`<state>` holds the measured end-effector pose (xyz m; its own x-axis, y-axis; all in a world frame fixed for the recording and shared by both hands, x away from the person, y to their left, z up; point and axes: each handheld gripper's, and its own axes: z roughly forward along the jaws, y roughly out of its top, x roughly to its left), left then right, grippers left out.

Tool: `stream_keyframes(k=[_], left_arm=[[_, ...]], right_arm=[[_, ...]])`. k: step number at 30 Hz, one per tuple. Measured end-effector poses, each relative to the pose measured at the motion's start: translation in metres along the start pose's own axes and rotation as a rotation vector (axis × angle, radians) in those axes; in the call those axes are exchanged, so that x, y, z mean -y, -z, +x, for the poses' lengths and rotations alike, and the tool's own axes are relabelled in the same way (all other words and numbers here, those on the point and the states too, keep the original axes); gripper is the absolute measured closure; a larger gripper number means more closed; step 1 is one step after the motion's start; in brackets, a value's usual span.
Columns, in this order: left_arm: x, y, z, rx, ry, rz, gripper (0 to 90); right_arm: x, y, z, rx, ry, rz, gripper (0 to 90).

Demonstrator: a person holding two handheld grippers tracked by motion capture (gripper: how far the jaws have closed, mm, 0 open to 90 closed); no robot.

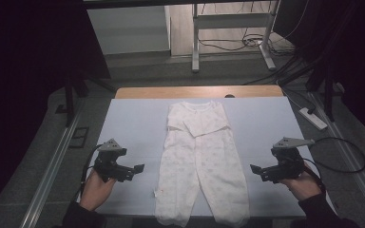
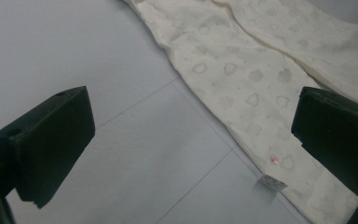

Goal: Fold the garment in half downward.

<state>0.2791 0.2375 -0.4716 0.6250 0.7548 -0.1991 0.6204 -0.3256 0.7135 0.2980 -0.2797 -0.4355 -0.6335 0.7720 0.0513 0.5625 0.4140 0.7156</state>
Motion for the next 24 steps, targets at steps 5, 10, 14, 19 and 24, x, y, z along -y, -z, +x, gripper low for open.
stream_keyframes(k=[5,10,14,19,24], left_arm=[[-0.005,-0.006,0.002,0.010,-0.008,0.010,0.0],[-0.008,-0.010,0.006,0.012,-0.008,-0.005,0.0],[-0.011,-0.013,0.009,0.025,0.000,-0.017,0.0],[-0.015,-0.018,0.013,0.038,0.005,-0.019,0.0],[-0.021,-0.023,0.014,0.031,-0.025,-0.003,0.0]], right_arm=[[-0.008,-0.008,0.001,-0.006,0.017,0.006,0.0],[-0.014,-0.015,0.001,-0.014,0.022,0.011,0.0],[-0.018,-0.020,0.002,-0.024,0.029,0.014,0.0],[-0.023,-0.027,0.001,-0.035,0.029,0.012,0.0],[-0.027,-0.034,-0.001,-0.036,0.029,0.014,0.0]])
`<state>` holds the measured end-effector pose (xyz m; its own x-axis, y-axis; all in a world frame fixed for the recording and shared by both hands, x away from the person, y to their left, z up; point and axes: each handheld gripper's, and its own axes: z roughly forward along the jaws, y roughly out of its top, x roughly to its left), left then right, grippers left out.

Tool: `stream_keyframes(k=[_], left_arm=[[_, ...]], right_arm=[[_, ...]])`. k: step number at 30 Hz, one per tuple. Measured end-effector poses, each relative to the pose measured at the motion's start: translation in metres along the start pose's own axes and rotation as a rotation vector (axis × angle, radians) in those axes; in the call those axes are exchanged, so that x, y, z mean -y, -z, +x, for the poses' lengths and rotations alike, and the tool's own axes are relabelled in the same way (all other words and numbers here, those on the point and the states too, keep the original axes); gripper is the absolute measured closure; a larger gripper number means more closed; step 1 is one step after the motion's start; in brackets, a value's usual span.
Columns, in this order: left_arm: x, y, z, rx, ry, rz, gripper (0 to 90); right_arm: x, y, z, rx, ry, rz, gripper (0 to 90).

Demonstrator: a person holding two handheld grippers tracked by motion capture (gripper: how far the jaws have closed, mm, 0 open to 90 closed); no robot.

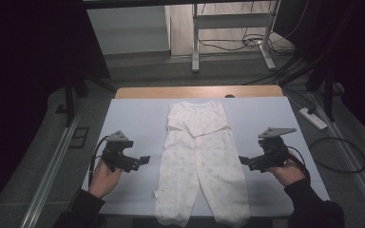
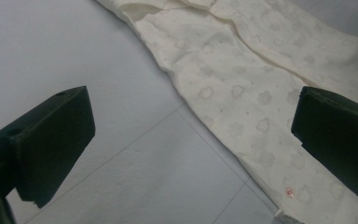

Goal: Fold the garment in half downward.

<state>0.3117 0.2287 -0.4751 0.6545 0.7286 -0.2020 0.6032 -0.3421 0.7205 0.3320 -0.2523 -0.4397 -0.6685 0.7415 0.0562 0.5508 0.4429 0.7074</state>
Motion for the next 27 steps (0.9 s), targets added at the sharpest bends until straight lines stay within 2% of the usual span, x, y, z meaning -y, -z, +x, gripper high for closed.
stream_keyframes(k=[6,17,27], left_arm=[[-0.006,-0.006,0.004,0.023,0.001,0.004,0.0],[-0.020,-0.018,0.014,-0.016,-0.004,0.020,0.0],[-0.036,-0.036,0.021,-0.031,-0.014,0.044,0.0]], right_arm=[[-0.007,-0.007,-0.004,-0.003,-0.004,-0.002,0.0],[-0.017,-0.024,-0.009,-0.009,-0.003,0.012,0.0],[-0.026,-0.040,-0.017,0.001,-0.017,0.025,0.0]])
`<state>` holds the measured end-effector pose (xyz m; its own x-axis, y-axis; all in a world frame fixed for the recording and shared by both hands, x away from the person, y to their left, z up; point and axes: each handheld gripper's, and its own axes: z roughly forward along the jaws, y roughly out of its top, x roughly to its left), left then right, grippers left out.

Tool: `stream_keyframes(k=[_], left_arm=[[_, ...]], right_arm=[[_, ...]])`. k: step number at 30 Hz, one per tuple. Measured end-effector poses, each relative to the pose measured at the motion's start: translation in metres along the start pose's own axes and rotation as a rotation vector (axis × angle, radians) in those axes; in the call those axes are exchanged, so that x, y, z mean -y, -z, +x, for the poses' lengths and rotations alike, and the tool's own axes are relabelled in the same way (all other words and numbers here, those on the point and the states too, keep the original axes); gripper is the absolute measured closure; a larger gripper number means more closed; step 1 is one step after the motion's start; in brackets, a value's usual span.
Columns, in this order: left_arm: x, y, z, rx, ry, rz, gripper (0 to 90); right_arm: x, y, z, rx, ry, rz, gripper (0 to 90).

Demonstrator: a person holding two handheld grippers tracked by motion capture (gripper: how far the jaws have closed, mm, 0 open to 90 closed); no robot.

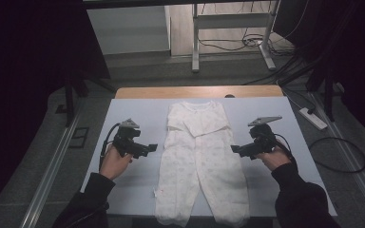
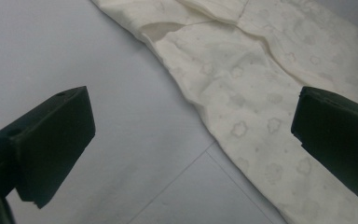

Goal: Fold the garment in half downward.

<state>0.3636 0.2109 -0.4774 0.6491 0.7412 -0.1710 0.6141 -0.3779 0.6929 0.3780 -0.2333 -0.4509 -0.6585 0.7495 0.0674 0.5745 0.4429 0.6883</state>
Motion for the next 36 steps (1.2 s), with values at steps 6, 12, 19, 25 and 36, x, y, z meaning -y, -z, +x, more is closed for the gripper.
stream_keyframes(k=[6,12,19,25,36], left_arm=[[-0.011,-0.010,0.006,0.000,-0.003,0.006,0.0],[-0.019,-0.020,0.010,-0.002,-0.011,0.014,0.0],[-0.030,-0.028,0.013,-0.008,-0.015,0.018,0.0],[-0.037,-0.038,0.017,-0.021,0.000,0.021,0.0],[-0.046,-0.050,0.029,-0.030,0.001,0.033,0.0]], right_arm=[[-0.005,-0.010,-0.007,0.012,-0.012,0.007,0.0],[-0.012,-0.018,-0.012,0.027,-0.009,0.014,0.0],[-0.018,-0.029,-0.019,0.029,-0.014,0.006,0.0],[-0.024,-0.038,-0.024,0.030,-0.028,0.021,0.0],[-0.037,-0.052,-0.032,0.036,-0.039,0.033,0.0]])
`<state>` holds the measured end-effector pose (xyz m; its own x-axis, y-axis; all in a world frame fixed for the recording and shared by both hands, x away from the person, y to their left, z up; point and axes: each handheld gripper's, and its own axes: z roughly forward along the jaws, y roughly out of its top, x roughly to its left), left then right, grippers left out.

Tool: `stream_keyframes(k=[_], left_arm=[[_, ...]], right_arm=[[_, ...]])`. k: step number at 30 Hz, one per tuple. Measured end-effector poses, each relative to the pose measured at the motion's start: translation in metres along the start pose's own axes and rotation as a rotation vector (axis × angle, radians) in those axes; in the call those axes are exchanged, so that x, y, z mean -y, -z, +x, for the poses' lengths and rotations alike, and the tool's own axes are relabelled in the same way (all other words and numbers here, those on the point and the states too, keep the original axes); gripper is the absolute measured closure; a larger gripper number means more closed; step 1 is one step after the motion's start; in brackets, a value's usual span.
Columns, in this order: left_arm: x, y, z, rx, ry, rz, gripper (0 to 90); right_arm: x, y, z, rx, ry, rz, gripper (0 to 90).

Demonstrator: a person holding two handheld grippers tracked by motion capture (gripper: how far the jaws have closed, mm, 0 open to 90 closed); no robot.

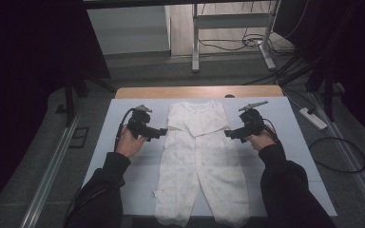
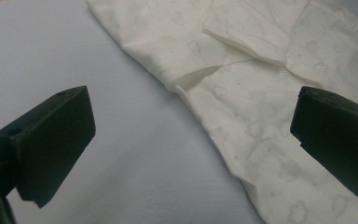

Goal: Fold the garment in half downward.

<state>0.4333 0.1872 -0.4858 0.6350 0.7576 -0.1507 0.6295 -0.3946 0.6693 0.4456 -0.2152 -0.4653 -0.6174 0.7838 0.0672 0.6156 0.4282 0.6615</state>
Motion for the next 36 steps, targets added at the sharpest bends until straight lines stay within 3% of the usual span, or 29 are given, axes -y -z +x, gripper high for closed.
stream_keyframes(k=[5,12,19,31,36], left_arm=[[-0.003,-0.005,0.008,0.016,-0.004,0.001,0.0],[-0.011,-0.012,0.015,-0.003,-0.035,0.015,0.0],[-0.018,-0.023,0.023,0.000,-0.052,0.055,0.0],[-0.028,-0.036,0.031,-0.002,-0.045,0.043,0.0],[-0.037,-0.042,0.030,-0.002,-0.045,0.040,0.0]], right_arm=[[-0.007,-0.006,-0.002,-0.003,-0.007,0.000,0.0],[-0.014,-0.016,-0.006,-0.016,-0.012,0.026,0.0],[-0.022,-0.027,-0.008,-0.034,-0.006,0.046,0.0],[-0.035,-0.042,-0.016,-0.006,-0.026,0.062,0.0],[-0.040,-0.050,-0.019,0.013,-0.010,0.083,0.0]])
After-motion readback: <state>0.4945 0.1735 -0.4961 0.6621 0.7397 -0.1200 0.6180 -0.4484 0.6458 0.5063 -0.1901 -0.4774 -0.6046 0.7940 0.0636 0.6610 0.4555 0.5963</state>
